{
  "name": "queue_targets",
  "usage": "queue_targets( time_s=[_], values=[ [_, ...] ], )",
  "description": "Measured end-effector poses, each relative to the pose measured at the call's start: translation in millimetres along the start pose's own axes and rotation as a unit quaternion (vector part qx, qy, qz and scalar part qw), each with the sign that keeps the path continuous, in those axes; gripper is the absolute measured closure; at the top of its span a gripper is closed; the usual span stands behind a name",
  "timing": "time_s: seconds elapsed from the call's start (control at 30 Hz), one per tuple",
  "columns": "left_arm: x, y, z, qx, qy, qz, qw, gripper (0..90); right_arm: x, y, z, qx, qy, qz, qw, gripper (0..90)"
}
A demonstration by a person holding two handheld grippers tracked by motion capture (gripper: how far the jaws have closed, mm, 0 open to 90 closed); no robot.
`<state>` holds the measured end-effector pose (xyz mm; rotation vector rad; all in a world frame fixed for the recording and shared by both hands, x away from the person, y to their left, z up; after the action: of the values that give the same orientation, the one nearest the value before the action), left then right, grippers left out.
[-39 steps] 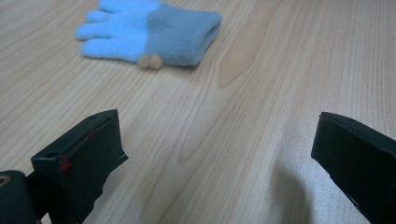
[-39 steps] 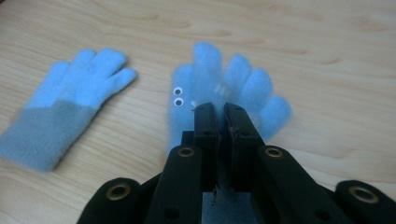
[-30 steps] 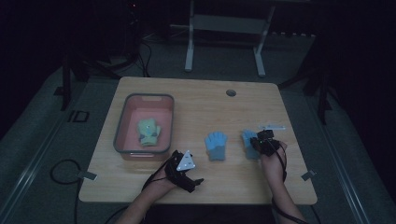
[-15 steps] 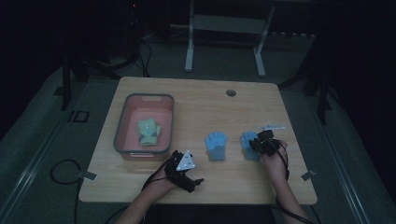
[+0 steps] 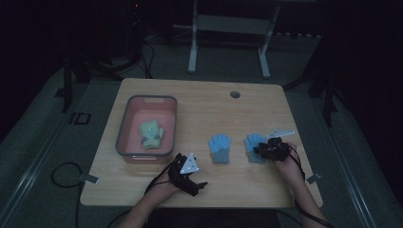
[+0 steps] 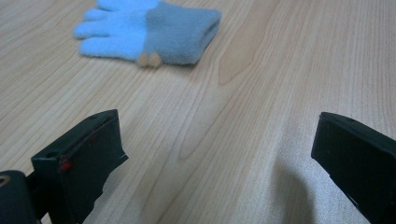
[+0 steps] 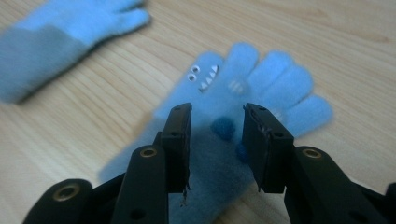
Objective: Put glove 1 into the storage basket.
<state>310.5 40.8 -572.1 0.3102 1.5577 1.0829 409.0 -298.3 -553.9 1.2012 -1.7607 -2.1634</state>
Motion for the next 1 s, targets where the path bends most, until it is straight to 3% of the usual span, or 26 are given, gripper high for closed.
queue_targets(
  time_s=[0.23,0.27,0.3,0.33,0.63,0.77,1.0],
  values=[
    [0.0,-0.1,0.0,-0.001,-0.002,0.002,1.0,2.1,0.6,-4.5,2.2,0.012,0.02,0.007,0.9997,60.9],
    [0.0,-0.2,-0.1,-0.001,-0.002,0.002,1.0,2.0,0.6,-4.1,3.1,0.013,0.016,0.011,0.9997,66.6],
    [0.0,-0.2,-0.2,-0.002,-0.003,0.003,1.0,2.0,0.6,-4.1,3.1,0.013,0.016,0.011,0.9997,66.6],
    [0.0,-0.3,-0.5,-0.002,-0.003,0.003,1.0,2.1,1.0,-4.0,5.7,0.015,0.019,0.01,0.9997,77.8],
    [0.3,-0.2,0.0,-0.003,-0.002,0.004,1.0,2.1,-2.4,0.3,10.5,0.024,-0.005,0.013,0.9996,84.3],
    [0.3,-0.4,0.4,-0.003,-0.002,0.004,1.0,2.1,-9.6,12.0,13.1,0.026,-0.015,-0.003,0.9995,84.6],
    [0.2,-0.5,0.5,-0.003,-0.002,0.005,1.0,2.1,-35.4,44.0,25.9,0.028,-0.002,-0.046,0.9986,84.8]
  ],
)
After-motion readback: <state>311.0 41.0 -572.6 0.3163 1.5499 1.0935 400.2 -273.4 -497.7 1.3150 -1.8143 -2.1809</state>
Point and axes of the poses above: each handheld gripper's, and its own axes: y roughly backward along the jaws, x roughly out of its underside, z roughly to its left, the point moved 2 cm from there along -y, roughly forward along the jaws, and after that the axes turned 12 degrees about z, right-handed, at the moved point
